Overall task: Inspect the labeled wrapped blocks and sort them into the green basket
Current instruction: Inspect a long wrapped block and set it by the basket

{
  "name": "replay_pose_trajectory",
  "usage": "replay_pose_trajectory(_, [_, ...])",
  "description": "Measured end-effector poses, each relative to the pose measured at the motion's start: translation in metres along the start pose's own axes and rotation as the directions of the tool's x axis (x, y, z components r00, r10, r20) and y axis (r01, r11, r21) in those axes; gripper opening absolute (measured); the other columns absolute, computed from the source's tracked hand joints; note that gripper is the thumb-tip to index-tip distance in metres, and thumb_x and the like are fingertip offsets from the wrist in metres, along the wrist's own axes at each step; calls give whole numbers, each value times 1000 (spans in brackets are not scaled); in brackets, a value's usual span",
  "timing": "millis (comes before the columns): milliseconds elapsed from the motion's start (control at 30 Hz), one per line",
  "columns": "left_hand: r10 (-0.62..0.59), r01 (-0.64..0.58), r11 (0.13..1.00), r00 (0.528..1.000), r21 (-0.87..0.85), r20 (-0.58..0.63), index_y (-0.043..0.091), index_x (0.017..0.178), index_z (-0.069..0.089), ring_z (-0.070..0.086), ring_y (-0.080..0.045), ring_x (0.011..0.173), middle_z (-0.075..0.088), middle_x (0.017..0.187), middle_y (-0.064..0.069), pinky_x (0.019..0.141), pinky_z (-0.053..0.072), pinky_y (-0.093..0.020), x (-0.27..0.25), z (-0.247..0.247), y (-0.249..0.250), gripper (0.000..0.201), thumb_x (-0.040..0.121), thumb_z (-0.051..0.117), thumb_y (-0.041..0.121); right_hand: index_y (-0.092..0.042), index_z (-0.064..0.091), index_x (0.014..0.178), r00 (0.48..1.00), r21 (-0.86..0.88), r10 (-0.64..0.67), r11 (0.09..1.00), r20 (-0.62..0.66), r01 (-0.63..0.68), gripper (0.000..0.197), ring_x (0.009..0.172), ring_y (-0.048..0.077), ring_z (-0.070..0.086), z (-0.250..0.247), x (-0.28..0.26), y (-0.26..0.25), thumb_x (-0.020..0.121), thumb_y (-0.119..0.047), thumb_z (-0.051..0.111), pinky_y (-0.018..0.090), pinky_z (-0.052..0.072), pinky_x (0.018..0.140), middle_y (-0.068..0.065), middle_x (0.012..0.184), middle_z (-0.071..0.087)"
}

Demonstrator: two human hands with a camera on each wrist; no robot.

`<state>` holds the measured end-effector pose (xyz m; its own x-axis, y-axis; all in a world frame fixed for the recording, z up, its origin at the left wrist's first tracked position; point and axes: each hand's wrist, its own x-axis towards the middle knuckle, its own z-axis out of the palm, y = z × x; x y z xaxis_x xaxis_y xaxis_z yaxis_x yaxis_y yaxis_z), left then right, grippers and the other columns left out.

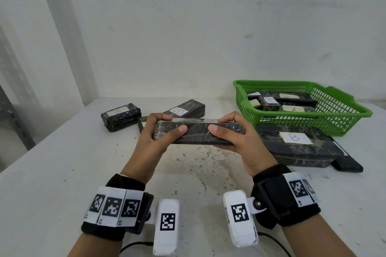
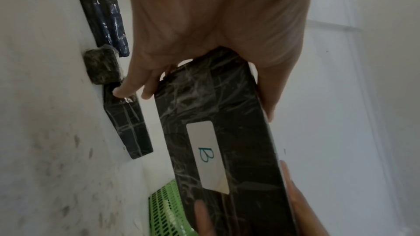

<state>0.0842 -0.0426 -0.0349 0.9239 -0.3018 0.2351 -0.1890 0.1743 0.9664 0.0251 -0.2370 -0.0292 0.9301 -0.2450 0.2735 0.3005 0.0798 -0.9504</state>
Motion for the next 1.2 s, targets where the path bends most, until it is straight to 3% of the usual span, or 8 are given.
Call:
replay_pose_trajectory(100, [-3,3,1000,1000,2,26,31,99,55,65,-9,87,68,96,10,75,48,-26,0,1,-1,56,55,89,37,-14,58,83,999,25,7,1000,-31,-6,36,69,13,70,2,1,4,57,-29,79,26,59,66,1,79,69])
replay_pose_trajectory(200, [51,-52,998,999,-37,-18,19,104,53,66,-2,75,65,96,2,62,49,-12,-1,4,0,52,59,80,22,-16,58,85,1000,-2,11,1000,5,-11,36,75,15,71,1,0,5,60,-30,79,28,60,70,0,84,69])
replay_pose_trajectory(400, [84,-85,994,996,-63,-17,15,106,53,66,1,70,64,96,1,58,48,-10,0,1,-1,45,69,77,12,-22,58,90,988,-23,49,999,147,-46,41,84,14,69,-7,2,7,61,-21,88,30,58,84,-3,88,71])
replay_pose_trajectory(633, [103,-101,992,995,-71,14,23,101,57,66,-17,96,65,105,-1,79,53,-25,1,-3,-3,52,58,84,31,-18,57,91,990,-29,7,1000,138,-3,41,84,14,69,-4,1,7,63,-14,87,26,58,75,6,99,66])
replay_pose_trajectory(767, [128,-129,990,992,-64,-11,27,96,59,64,-25,104,65,106,0,92,53,-37,1,-3,-5,47,56,82,37,-31,62,84,995,-63,-11,998,103,17,34,95,23,69,-6,1,11,60,-40,84,35,57,87,3,105,67])
replay_pose_trajectory(1000, [52,-63,970,997,-234,-54,15,108,55,66,-6,82,65,94,3,67,53,-20,3,1,1,38,79,72,32,-26,61,85,995,-103,-76,991,59,81,37,101,22,64,0,1,14,63,-40,87,30,54,88,-1,105,65])
replay_pose_trajectory(1133, [-21,-18,935,994,-354,-105,14,130,48,69,-5,82,72,88,8,68,57,-24,6,-1,5,57,82,72,32,-29,61,90,991,-175,-124,976,50,131,40,109,20,61,3,-1,12,59,-47,81,35,50,97,8,118,61])
replay_pose_trajectory(1200, [-66,33,922,995,-385,-73,11,137,46,70,-9,91,75,103,3,71,59,-27,5,0,7,65,81,71,32,-29,60,93,981,-210,-191,958,43,196,44,108,12,59,2,-4,7,59,-48,80,33,46,101,4,119,58])
